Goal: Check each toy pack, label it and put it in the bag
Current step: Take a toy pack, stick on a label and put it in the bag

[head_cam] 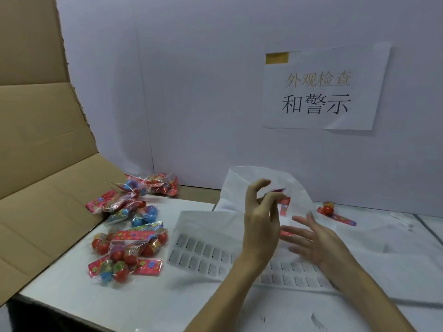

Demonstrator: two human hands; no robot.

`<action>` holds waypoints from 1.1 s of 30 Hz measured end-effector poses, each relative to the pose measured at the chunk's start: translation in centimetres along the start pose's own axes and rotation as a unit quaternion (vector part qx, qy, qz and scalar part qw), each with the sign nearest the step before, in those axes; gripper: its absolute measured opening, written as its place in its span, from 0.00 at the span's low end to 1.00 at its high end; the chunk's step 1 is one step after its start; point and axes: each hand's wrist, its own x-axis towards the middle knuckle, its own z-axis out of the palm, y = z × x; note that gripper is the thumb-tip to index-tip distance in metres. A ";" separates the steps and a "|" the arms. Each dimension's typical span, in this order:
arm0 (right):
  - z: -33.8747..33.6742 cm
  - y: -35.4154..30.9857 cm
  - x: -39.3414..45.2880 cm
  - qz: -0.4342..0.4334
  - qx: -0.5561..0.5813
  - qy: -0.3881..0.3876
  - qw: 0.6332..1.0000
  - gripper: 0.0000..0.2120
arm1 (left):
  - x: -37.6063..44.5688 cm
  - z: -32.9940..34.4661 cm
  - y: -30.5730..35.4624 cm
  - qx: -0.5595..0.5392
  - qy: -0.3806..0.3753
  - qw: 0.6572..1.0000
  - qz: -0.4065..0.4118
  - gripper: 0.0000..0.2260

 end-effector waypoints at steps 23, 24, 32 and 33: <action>0.0 0.4 0.4 -0.113 0.170 -0.017 0.979 0.22 | -0.2 -1.5 -0.6 -0.251 -0.061 0.941 -0.217 0.17; 0.1 0.2 0.3 -0.116 0.166 -0.010 0.979 0.21 | -0.3 -1.5 -0.6 -0.239 -0.063 0.946 -0.210 0.21; 0.0 -0.3 0.1 -0.187 0.016 0.071 0.980 0.21 | 0.0 -1.9 -1.4 -0.340 -0.117 0.881 -0.308 0.31; -0.1 -0.4 0.1 -0.194 0.005 0.072 0.978 0.20 | 0.1 -1.9 -1.4 -0.339 -0.118 0.878 -0.317 0.28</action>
